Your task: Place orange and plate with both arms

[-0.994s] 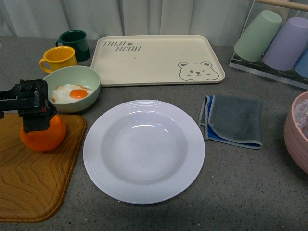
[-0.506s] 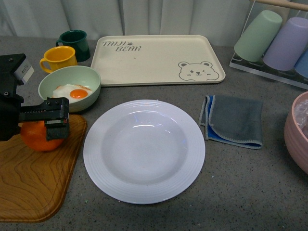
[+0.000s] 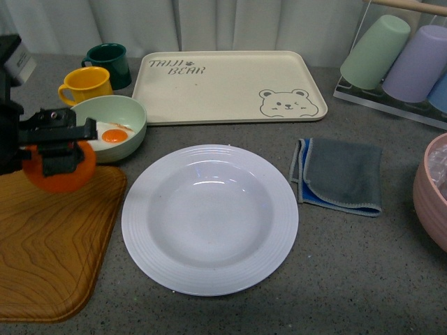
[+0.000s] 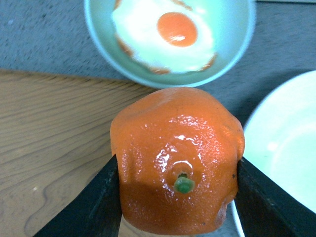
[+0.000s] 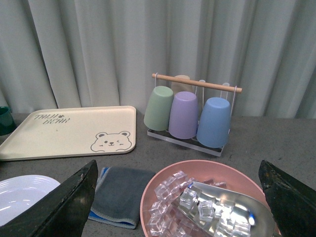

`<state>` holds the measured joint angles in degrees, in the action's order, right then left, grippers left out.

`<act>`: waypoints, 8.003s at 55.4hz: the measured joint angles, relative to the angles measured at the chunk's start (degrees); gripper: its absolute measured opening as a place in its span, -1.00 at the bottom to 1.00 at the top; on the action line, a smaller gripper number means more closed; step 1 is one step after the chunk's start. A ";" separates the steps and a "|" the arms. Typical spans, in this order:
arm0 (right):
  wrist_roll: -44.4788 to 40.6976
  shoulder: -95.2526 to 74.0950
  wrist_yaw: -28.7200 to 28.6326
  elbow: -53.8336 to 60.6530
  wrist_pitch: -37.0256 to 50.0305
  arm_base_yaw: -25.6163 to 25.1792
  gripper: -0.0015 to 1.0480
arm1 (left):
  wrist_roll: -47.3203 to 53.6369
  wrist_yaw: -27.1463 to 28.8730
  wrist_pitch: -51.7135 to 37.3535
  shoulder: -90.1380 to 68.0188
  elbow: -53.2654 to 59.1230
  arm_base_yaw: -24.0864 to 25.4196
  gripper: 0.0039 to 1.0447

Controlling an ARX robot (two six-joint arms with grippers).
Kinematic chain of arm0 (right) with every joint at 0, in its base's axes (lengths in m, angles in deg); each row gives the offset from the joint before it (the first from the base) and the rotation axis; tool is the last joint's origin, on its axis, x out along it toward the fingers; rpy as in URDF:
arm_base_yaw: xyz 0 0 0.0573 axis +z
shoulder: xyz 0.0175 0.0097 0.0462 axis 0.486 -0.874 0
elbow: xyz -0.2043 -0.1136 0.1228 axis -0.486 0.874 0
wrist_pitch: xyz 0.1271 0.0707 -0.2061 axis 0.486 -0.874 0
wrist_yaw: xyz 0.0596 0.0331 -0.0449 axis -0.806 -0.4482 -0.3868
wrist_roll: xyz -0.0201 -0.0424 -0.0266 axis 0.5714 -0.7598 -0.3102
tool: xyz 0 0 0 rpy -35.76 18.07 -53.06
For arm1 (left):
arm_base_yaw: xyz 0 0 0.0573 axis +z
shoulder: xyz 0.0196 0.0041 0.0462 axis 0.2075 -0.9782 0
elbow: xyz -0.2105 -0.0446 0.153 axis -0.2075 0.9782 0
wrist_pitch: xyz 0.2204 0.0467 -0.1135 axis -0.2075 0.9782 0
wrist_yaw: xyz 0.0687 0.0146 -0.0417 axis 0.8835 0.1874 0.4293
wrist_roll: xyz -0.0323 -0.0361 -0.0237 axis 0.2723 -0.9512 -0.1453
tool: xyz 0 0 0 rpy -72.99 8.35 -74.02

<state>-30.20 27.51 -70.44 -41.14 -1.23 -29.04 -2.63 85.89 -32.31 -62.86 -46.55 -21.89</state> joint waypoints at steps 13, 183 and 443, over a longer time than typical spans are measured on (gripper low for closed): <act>0.00 0.00 0.00 0.00 0.00 0.00 0.82 | -1.97 2.75 0.09 1.36 -0.85 -13.35 0.00; 0.00 0.00 0.00 0.00 0.00 0.00 0.82 | 10.91 -5.03 -11.89 78.34 40.33 9.77 -0.93; 48.59 -151.32 -32.09 -110.99 -2.54 11.28 -0.23 | 11.10 -5.03 8.15 98.05 40.30 9.77 0.88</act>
<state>18.38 -123.81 -102.53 -152.13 -3.77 -17.77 8.48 80.86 -24.16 35.19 -6.24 -12.12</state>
